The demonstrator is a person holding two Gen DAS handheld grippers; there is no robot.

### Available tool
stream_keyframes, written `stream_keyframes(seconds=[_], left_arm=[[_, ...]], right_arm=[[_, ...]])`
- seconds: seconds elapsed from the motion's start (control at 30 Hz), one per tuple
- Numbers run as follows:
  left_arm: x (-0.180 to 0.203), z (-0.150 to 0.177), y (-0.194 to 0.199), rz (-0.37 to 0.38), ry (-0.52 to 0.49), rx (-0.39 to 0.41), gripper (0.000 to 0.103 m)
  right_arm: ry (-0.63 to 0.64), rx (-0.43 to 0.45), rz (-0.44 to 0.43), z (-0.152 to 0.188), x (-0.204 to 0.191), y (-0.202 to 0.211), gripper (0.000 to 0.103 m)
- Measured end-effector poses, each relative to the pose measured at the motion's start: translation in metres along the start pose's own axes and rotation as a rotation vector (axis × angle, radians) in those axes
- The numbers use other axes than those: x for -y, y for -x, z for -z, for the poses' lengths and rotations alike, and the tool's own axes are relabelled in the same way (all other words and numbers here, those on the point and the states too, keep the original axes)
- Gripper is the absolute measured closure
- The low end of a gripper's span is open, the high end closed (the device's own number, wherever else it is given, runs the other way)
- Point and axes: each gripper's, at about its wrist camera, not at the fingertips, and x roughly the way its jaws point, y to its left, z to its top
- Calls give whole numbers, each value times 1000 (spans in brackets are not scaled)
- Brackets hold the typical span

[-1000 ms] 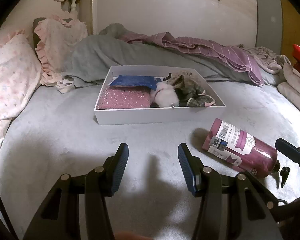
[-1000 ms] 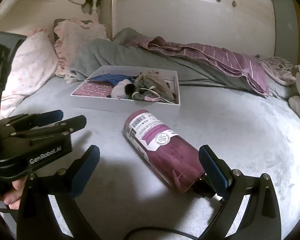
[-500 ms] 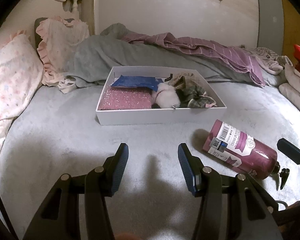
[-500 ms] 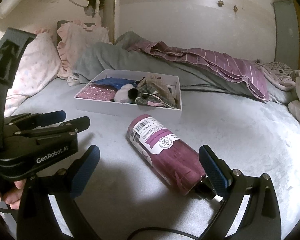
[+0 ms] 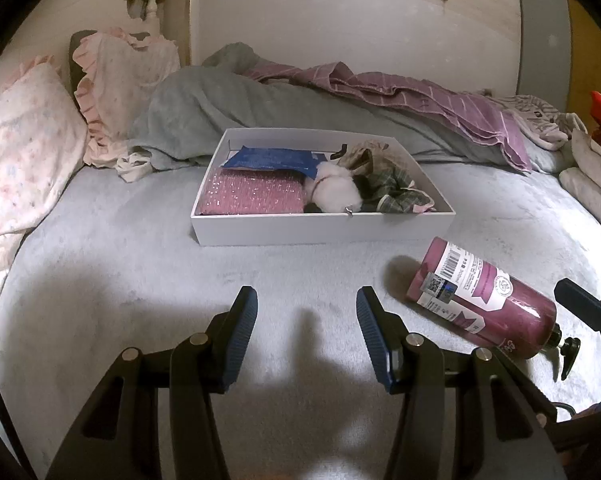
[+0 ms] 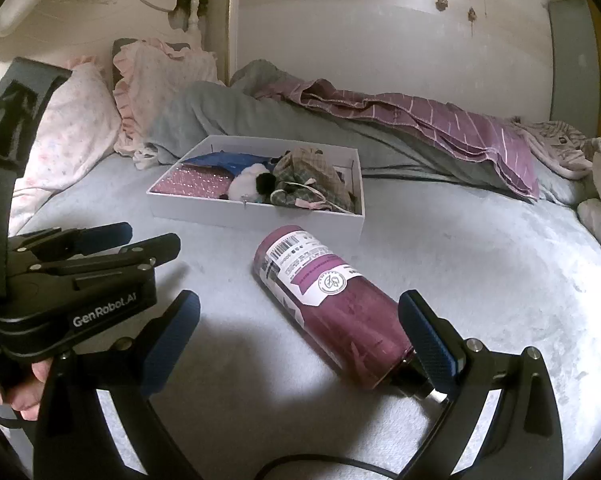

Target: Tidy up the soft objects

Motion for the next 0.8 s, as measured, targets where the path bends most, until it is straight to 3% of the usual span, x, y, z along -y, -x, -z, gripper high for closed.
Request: stream_keyframes(seconds=[0.8], left_arm=[[3, 1, 1, -11, -7, -2, 51]], right_arm=[[2, 0, 0, 1, 1, -1, 3]])
